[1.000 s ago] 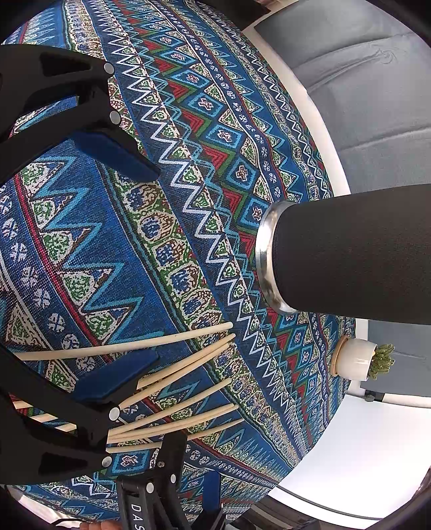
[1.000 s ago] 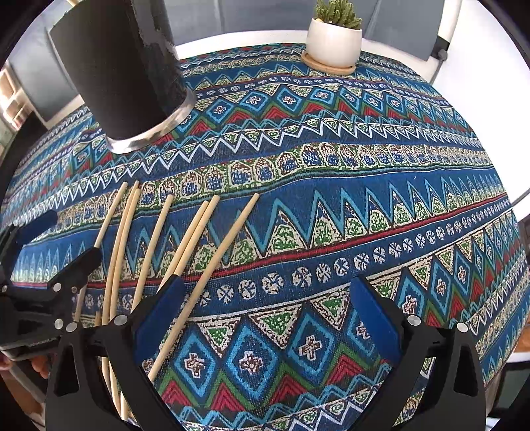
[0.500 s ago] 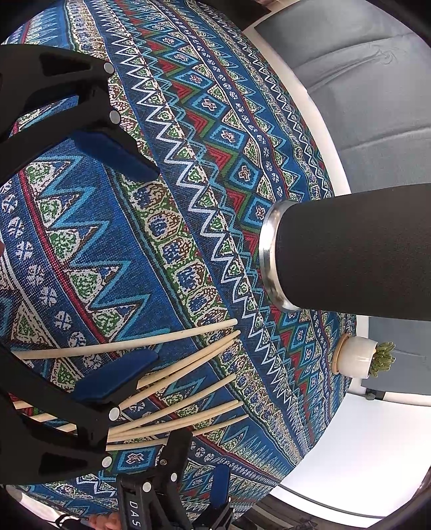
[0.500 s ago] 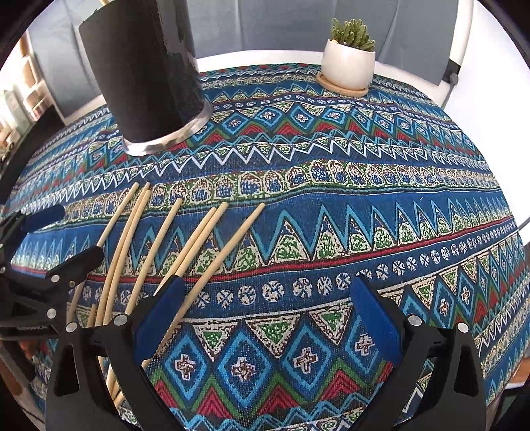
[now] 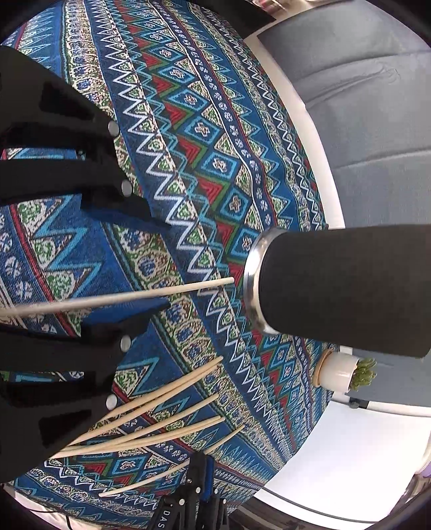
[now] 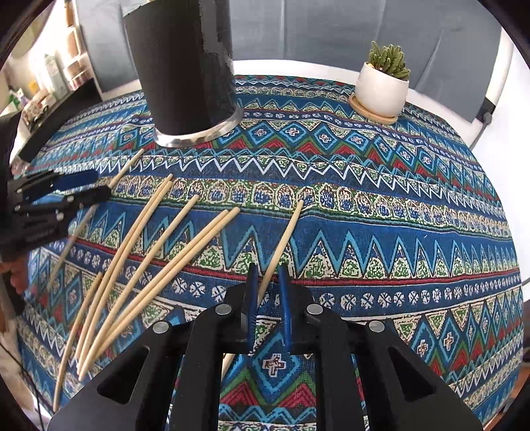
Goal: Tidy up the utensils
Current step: 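Grasp a wooden stick with the left tool while the right tool grasps another, then carry both held sticks up over the black holder's opening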
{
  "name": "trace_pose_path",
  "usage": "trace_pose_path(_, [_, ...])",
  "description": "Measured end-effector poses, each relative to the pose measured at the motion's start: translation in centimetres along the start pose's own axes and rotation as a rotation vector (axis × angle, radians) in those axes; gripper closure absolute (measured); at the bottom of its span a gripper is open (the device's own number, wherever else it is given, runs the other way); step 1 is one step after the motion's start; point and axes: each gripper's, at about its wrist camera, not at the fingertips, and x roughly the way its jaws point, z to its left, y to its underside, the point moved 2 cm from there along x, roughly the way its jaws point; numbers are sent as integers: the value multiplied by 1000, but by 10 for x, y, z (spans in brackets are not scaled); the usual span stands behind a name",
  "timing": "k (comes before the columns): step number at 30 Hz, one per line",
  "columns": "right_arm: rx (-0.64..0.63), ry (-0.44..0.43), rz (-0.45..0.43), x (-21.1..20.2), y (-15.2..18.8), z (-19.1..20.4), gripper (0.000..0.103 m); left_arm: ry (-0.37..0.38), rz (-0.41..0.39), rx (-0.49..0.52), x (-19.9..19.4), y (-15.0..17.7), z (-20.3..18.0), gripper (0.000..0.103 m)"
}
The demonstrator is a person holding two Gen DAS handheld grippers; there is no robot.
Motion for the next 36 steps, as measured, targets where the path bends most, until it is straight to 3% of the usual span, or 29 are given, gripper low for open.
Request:
trace_pose_path(1, [-19,23,-5,-1,2,0,96,-7,-2,-17,0,-1,6,88])
trace_pose_path(4, [-33,27,-6,-6,7,0,98,12,-4,-71,1,-2,20,98])
trace_pose_path(12, [-115,70,-154,-43,20,0,99,3,-6,-60,-1,-6,15,98])
trace_pose_path(18, [-113,89,-245,-69,18,-11,99,5,-60,-108,-21,-14,26,98])
trace_pose_path(21, [-94,58,-277,-80,15,-15,99,-1,-83,-127,-30,-21,30,98])
trace_pose_path(36, [-134,31,-451,-133,-34,-20,98,-86,-186,-67,-91,-90,32,98])
